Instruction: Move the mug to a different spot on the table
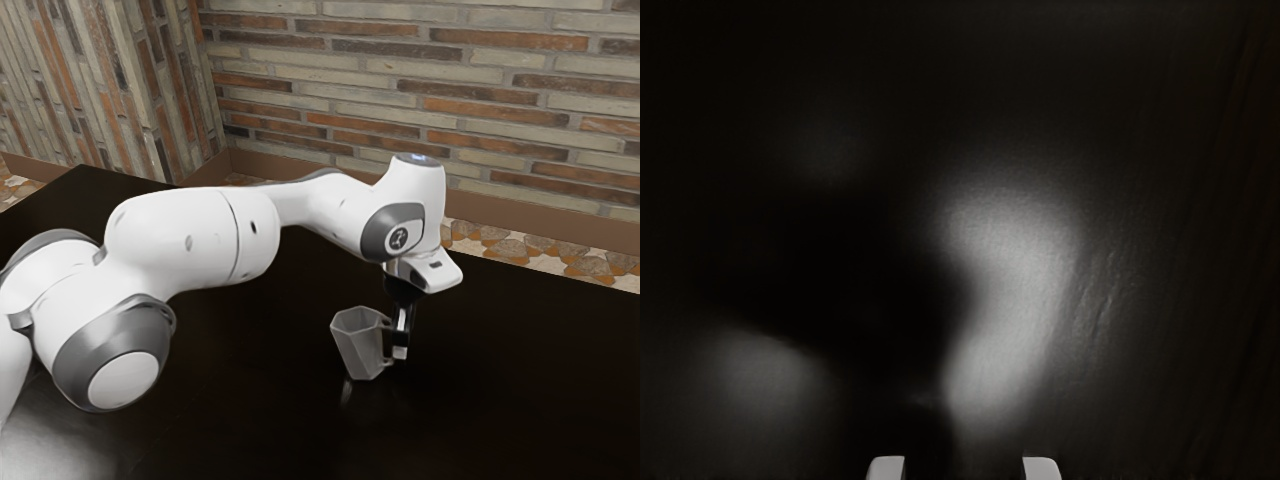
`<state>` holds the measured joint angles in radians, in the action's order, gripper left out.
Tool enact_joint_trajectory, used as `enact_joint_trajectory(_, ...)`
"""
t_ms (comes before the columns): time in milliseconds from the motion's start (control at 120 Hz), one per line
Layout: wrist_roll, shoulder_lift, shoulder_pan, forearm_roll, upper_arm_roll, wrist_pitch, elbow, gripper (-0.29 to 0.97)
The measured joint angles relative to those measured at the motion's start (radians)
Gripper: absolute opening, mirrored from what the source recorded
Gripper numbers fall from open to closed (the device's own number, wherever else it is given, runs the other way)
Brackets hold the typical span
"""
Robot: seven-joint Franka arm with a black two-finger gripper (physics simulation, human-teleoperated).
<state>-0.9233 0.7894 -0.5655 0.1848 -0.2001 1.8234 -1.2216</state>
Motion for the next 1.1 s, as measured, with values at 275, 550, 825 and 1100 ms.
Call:
enact_joint_trajectory(275,0.005,-0.055,-0.002,-0.055,-0.016,-0.019,-0.039,0.01)
enact_joint_trajectory(550,0.044,-0.165,0.007,-0.159,-0.038,0.006,-0.235,0.0)
enact_joint_trajectory(825,0.103,-0.204,0.031,-0.248,-0.066,0.022,-0.351,0.0)
enact_joint_trajectory(1100,0.148,-0.268,0.094,-0.279,-0.08,0.049,-0.497,0.0)
